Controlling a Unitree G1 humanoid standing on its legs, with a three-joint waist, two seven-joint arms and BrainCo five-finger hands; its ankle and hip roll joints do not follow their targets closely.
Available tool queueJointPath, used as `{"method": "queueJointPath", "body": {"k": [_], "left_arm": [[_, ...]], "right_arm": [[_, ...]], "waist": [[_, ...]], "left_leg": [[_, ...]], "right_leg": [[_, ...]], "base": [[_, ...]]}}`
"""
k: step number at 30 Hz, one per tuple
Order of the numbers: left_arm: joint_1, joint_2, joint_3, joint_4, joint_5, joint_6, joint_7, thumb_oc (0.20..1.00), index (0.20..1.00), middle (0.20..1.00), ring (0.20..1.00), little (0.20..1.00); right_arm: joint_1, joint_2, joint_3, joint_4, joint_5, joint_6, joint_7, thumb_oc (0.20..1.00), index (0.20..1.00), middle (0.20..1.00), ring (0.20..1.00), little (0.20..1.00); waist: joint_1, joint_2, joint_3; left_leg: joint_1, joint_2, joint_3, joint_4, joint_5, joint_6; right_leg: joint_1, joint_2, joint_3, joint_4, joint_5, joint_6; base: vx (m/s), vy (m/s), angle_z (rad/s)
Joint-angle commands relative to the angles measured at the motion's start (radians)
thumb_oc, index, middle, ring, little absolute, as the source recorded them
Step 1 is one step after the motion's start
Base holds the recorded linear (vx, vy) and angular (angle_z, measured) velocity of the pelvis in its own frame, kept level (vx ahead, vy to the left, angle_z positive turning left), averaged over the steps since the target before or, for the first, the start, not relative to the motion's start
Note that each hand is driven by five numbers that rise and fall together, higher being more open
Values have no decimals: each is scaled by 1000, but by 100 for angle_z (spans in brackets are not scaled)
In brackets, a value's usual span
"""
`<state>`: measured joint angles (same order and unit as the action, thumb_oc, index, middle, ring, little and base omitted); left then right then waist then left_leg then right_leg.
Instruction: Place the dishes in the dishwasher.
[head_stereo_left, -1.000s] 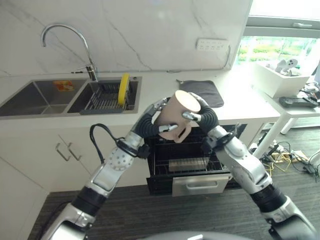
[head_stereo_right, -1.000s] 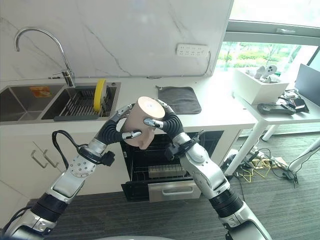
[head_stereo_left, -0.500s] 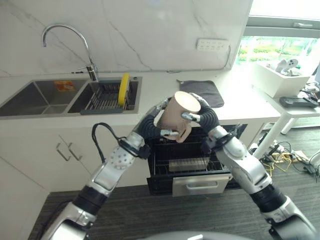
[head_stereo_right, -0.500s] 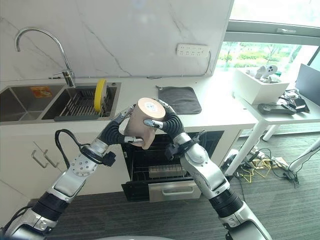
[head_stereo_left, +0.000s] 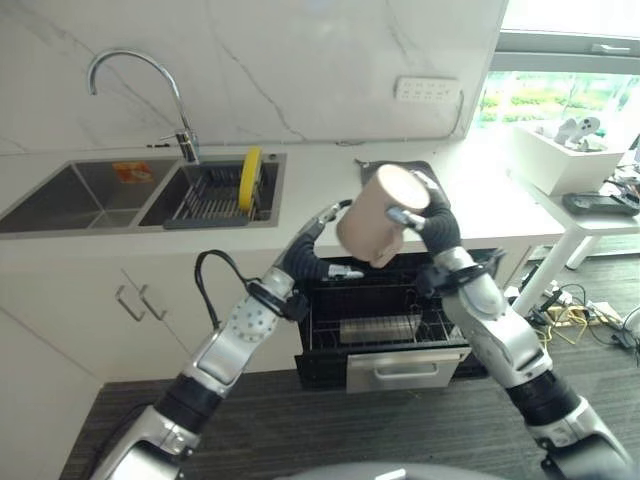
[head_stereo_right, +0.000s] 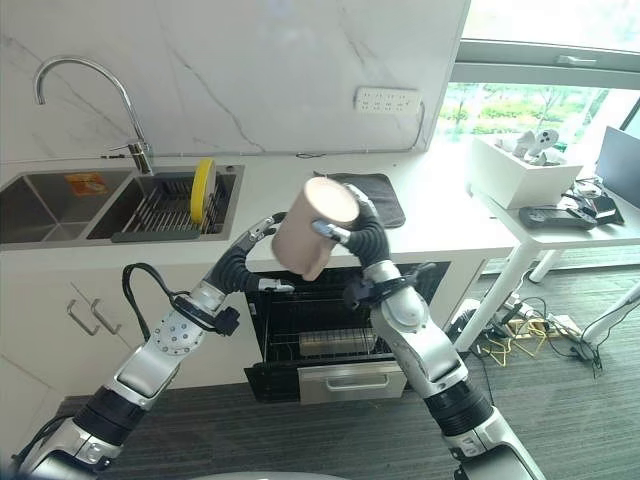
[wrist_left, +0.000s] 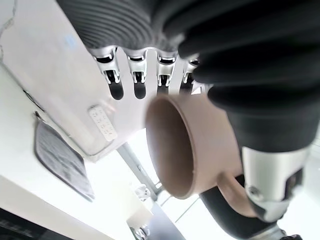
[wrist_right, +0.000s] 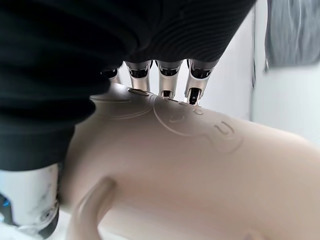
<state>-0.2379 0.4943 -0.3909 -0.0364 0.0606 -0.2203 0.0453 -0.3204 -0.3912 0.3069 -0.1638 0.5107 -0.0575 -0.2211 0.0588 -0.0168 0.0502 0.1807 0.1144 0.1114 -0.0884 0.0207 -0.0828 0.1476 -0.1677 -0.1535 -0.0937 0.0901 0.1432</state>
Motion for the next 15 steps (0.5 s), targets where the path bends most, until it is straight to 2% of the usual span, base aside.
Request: {"method": "queueJointPath", "body": {"k": [1, 7, 11, 15], "left_arm": [[-65, 30, 22, -5, 15, -22, 44, 1000, 1000, 1000, 1000, 1000], [-11, 52, 85, -29, 6, -29, 52, 1000, 1000, 1000, 1000, 1000], [15, 54, 121, -40, -6, -32, 53, 1000, 1000, 1000, 1000, 1000], [75, 65, 173, -55, -21, -87, 44, 1000, 1000, 1000, 1000, 1000]], "right_arm": [[-59, -3, -102, -29, 0, -112, -54, 200, 200, 200, 200, 200], [15, -25, -190, -14, 23, -145, -83, 200, 200, 200, 200, 200], [49, -33, -216, -5, -2, -124, -51, 200, 200, 200, 200, 200], [119, -44, -237, 25, -20, -125, -26, 200, 200, 200, 200, 200]], "waist": [[7, -7, 3], [5, -4, 6], [7, -5, 8], [11, -10, 14]], "left_leg": [[10, 33, -102, 1, -80, 10], [9, 31, -102, 1, -80, 12], [3, 29, -107, 1, -81, 12], [-3, 30, -106, 1, -80, 10]], "right_leg": [[37, -67, -49, 6, -67, 26], [36, -71, -55, 6, -63, 30], [31, -74, -57, 6, -60, 34], [26, -76, -61, 6, -58, 37]], "base": [[0, 0, 0], [0, 0, 0], [33, 9, 5], [60, 9, 10]]}}
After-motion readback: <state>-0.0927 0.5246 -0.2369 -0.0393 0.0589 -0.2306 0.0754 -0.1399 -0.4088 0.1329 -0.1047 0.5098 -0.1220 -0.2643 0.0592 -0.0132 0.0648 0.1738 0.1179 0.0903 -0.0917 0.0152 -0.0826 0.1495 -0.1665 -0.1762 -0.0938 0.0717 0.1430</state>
